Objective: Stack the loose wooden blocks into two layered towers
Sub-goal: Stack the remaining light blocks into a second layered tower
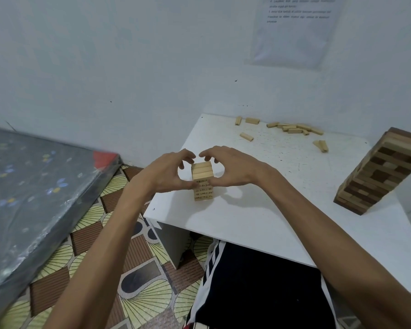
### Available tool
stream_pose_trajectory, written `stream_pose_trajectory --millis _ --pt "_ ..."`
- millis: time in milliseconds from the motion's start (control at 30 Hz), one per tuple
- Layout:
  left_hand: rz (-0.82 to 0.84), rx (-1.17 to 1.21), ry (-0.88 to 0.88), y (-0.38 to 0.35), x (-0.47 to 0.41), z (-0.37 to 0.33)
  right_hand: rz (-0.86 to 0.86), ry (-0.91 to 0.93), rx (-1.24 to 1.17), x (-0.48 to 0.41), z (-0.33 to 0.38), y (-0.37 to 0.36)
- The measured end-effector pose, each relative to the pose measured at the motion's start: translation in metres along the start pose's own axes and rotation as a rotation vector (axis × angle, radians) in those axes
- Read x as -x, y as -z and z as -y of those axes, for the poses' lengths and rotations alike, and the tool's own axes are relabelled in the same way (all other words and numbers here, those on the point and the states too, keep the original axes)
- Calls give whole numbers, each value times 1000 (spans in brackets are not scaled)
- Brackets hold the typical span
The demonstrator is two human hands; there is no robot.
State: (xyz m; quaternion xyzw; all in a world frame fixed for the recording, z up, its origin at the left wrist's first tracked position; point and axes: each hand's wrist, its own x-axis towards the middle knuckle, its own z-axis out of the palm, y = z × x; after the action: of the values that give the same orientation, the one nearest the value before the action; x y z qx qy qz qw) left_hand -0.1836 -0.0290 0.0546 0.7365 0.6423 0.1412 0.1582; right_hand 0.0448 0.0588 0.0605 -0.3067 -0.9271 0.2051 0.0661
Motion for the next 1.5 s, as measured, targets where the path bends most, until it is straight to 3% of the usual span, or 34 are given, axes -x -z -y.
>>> stream_pose_trajectory --millis 767,867,1033,1100,1267,1500 --pt "-9 99 35 0 1 1 -9 -41 -25 3 -2 2" --pt "-67 321 102 -7 7 -4 -60 -108 -190 5 -3 -5" --pt "-403 1000 298 -51 6 -29 -405 -335 -714 7 16 -42" --pt "-477 1153 351 -67 1 -40 -477 -416 -890 3 23 -62" --pt "-569 1240 347 -86 -3 -55 -576 -399 -1101 -1 38 -90" --pt "-594 1227 307 -89 -12 -56 -589 -355 -1145 -8 45 -97"
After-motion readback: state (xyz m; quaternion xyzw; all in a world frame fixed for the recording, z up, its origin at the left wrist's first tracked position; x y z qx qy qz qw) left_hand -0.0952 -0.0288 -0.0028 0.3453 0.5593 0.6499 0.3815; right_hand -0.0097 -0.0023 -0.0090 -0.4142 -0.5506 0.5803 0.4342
